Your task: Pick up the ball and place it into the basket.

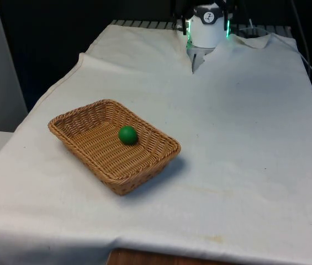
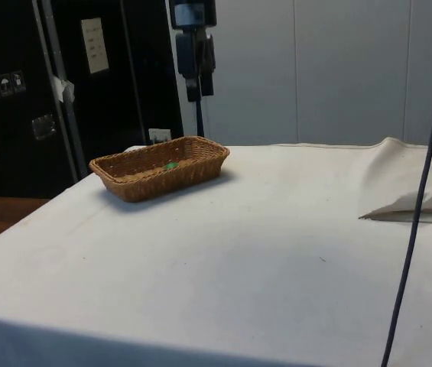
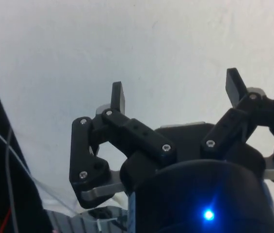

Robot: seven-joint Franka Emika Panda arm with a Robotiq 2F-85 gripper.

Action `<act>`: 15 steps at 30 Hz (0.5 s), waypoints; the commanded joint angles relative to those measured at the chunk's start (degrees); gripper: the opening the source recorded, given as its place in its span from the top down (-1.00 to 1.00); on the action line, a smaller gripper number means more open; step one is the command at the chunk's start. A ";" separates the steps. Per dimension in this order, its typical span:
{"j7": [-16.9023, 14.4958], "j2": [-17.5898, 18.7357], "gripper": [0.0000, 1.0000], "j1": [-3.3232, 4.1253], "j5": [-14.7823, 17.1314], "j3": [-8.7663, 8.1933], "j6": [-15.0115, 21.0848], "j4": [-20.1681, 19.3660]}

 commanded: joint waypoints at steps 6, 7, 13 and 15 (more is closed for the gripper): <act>1.20 0.11 -1.00 -0.06 -0.46 0.34 2.98 -2.01; 2.29 0.46 -1.00 -0.11 -1.09 0.34 4.53 -2.46; 4.07 1.60 -1.00 -0.11 -0.57 0.34 7.10 -3.50; 4.13 1.83 -1.00 -0.06 -0.46 0.34 7.16 -3.55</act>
